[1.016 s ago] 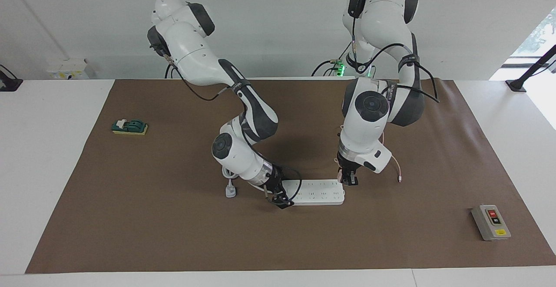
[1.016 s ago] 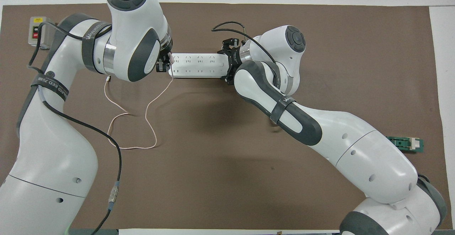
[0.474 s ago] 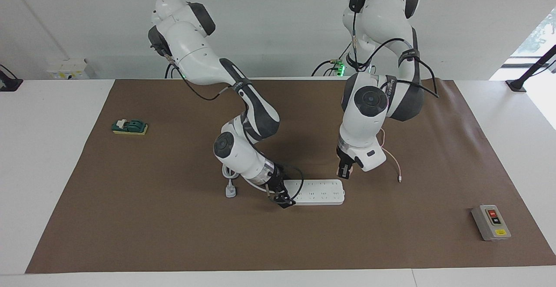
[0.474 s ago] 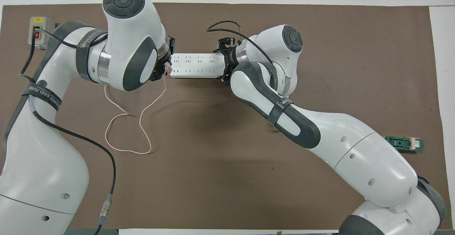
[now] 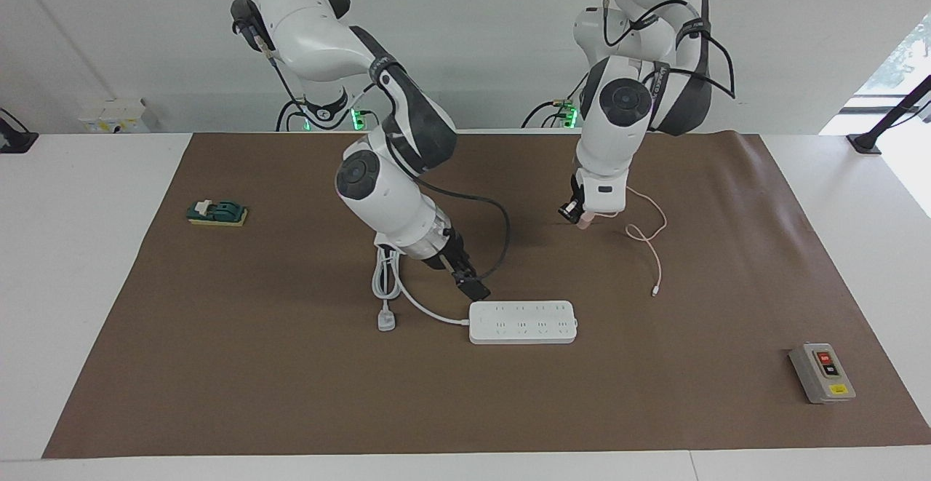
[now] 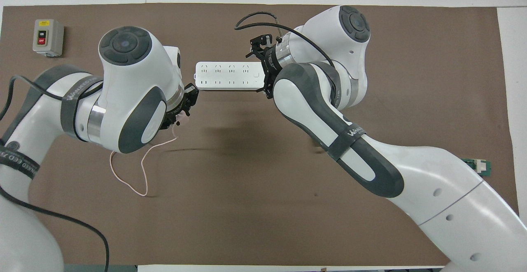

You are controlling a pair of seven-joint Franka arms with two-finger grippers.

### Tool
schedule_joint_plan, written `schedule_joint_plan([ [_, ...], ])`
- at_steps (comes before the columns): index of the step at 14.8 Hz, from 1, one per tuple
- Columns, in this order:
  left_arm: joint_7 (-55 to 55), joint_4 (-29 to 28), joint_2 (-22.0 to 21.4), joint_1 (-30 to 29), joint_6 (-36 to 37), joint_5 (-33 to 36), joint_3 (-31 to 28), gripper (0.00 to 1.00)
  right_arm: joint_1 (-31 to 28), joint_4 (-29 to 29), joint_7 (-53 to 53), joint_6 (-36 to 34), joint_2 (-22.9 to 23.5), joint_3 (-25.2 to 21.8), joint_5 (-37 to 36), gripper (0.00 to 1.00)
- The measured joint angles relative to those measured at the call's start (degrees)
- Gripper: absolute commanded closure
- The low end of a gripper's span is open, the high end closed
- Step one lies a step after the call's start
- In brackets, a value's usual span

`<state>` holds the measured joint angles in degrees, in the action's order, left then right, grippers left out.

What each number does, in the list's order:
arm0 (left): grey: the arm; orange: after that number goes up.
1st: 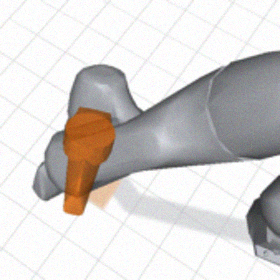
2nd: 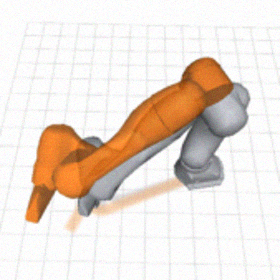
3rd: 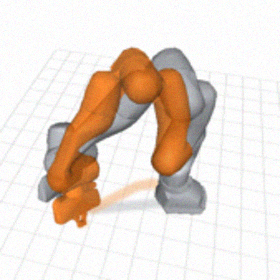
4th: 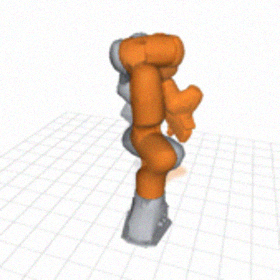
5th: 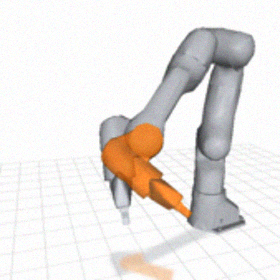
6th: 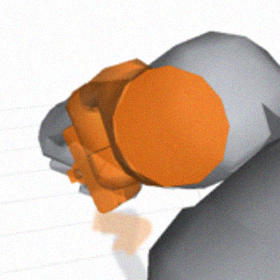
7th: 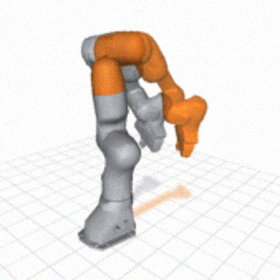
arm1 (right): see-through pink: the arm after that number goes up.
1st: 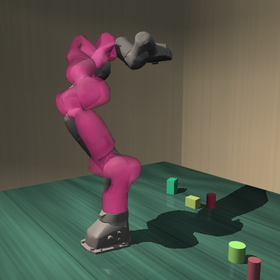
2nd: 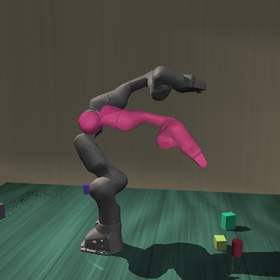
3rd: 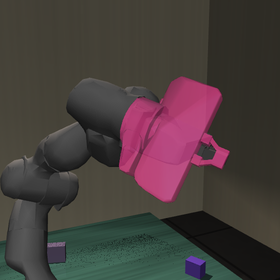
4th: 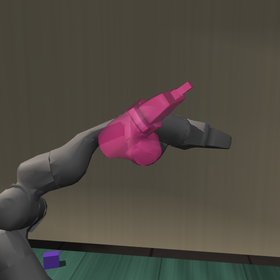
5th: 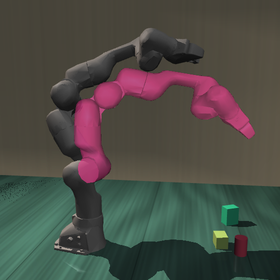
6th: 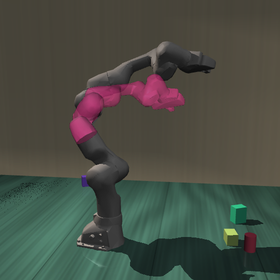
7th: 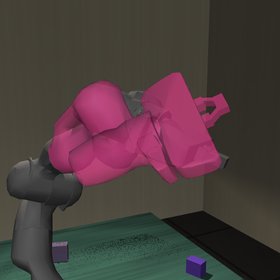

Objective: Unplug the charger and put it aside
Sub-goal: 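Carry the charger toward the robot with the left gripper while the right gripper withdraws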

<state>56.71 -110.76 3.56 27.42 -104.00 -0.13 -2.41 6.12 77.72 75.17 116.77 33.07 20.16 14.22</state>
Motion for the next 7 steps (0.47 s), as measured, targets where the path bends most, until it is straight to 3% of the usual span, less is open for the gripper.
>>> schedule_joint_plan([
  [4, -10.55, -13.82, -11.6, -0.89, 0.15, 0.15, -0.64, 1.0, -7.73, 5.61, -23.35, -10.27, -8.66, -0.09, -2.84, 0.0],
  [7, -18.87, -20.71, -16.35, -5.71, -0.14, 0.85, -0.93, 1.0, -11.45, 8.12, -39.59, -18.69, -15.21, -0.13, -9.2, 0.0],
])
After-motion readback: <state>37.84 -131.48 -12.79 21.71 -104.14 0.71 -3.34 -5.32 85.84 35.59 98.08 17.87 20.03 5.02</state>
